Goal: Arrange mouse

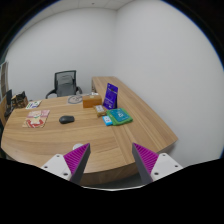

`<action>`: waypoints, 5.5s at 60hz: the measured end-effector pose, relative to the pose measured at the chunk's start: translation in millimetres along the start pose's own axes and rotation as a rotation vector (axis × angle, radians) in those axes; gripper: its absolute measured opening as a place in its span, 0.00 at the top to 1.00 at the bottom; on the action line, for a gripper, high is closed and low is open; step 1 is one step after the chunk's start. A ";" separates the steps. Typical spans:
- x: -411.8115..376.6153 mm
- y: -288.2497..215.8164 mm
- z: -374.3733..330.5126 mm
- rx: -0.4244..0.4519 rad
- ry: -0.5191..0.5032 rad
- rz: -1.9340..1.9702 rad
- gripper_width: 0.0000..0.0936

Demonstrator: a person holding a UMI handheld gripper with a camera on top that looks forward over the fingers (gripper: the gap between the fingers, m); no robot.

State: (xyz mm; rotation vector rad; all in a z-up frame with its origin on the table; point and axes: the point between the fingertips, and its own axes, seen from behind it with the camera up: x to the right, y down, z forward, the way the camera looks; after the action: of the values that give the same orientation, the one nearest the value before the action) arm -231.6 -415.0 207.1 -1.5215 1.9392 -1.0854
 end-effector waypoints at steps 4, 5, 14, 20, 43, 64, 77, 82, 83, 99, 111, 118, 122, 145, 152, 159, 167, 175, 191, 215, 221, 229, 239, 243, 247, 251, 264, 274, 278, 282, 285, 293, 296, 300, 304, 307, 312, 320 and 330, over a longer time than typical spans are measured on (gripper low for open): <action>-7.7 0.3 0.9 -0.001 -0.013 0.002 0.08; -10.7 0.3 1.5 -0.001 -0.018 0.002 0.08; -40.2 -1.2 10.3 -0.001 -0.054 -0.006 0.07; -62.8 -1.7 12.5 0.000 -0.089 -0.012 0.07; -153.7 5.0 19.2 -0.007 -0.202 -0.057 0.07; -216.7 11.2 61.2 -0.028 -0.247 -0.053 0.07; -262.4 7.4 111.1 -0.033 -0.263 -0.063 0.07; -277.1 4.1 133.1 -0.027 -0.263 -0.076 0.07; -279.5 4.0 138.2 -0.026 -0.261 -0.077 0.07; -311.5 -8.5 216.1 -0.004 -0.238 -0.094 0.07; -322.6 -13.4 270.8 -0.012 -0.208 -0.088 0.07; -327.4 -14.8 294.6 -0.024 -0.199 -0.080 0.07; -329.8 -15.2 305.9 -0.031 -0.198 -0.077 0.07; -336.2 -36.1 351.9 -0.029 -0.182 -0.079 0.06; -341.2 -44.9 363.0 -0.026 -0.188 -0.086 0.07; -346.6 -52.0 372.1 -0.026 -0.199 -0.088 0.06; -354.2 -58.6 381.6 -0.016 -0.211 -0.107 0.06; -363.3 -65.1 390.5 -0.017 -0.231 -0.113 0.07; -381.3 -72.8 398.9 -0.023 -0.275 -0.122 0.08; -386.4 -73.3 403.0 -0.015 -0.284 -0.125 0.47; -386.6 -73.6 402.8 -0.015 -0.281 -0.130 0.51; -385.8 -73.5 402.2 -0.016 -0.275 -0.126 0.60; -384.8 -79.5 392.1 -0.028 -0.251 -0.132 0.67; -377.9 -103.2 376.2 0.009 -0.228 -0.133 0.67; -377.4 -136.0 353.1 0.045 -0.227 -0.111 0.67; -384.3 -174.1 326.6 0.091 -0.245 -0.088 0.67; -476.1 -240.9 249.1 0.192 -0.405 -0.098 0.67; -580.8 -178.5 252.8 0.145 -0.496 -0.173 0.67; -611.7 -135.8 264.5 0.098 -0.532 -0.200 0.67; -623.1 -96.5 278.6 0.052 -0.523 -0.229 0.67; -626.6 -74.6 287.9 0.016 -0.515 -0.229 0.67; -626.5 -43.4 300.5 -0.020 -0.502 -0.219 0.66; -622.3 -42.1 300.6 -0.008 -0.483 -0.243 0.61; -621.4 -40.3 300.2 0.004 -0.471 -0.269 0.50; -621.5 -37.6 296.9 -0.019 -0.471 -0.267 0.27; -619.4 -41.6 288.0 -0.027 -0.483 -0.264 0.08; -601.1 -66.9 262.6 0.013 -0.461 -0.259 0.07; -560.3 -106.5 191.3 0.058 -0.446 -0.234 0.07; -491.4 -128.4 96.2 0.093 -0.421 -0.219 0.07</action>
State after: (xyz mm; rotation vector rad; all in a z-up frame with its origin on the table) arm 61.6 10.5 193.1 -1.7726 1.4473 -0.8384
